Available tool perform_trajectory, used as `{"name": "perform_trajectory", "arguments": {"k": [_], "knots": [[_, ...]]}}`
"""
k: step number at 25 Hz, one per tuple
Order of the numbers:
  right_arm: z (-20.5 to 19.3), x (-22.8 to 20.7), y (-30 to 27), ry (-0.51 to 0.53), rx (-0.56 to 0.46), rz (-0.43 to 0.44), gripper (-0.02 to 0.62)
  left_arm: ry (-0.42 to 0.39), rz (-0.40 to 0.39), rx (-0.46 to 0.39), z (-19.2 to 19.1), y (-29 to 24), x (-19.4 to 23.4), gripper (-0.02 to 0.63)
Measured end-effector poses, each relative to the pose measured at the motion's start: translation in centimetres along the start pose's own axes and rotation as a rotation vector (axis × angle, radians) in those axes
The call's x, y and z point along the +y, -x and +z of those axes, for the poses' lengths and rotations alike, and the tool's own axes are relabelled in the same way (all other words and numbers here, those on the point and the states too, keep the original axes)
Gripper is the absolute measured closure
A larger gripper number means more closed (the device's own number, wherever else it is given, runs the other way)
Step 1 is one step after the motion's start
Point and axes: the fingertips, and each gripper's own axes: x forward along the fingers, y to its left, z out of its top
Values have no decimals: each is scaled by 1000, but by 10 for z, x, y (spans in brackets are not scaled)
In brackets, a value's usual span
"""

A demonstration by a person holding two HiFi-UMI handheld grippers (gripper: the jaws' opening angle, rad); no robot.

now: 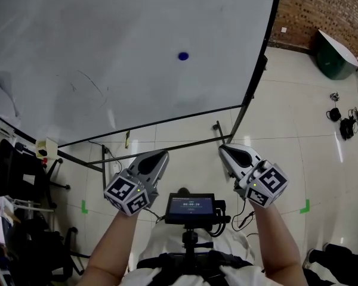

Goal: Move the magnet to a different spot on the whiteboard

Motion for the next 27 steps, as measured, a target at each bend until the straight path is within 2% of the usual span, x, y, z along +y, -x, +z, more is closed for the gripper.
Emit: {"name": "perform_trajectory", "arguments": {"k": [15, 27], "knots": [[-34, 47, 36, -50, 18, 24, 563, 26, 6, 32, -36, 37, -39, 571], [-33, 55, 54, -46, 3, 15, 563, 12, -4, 32, -32, 38, -59, 571]]}}
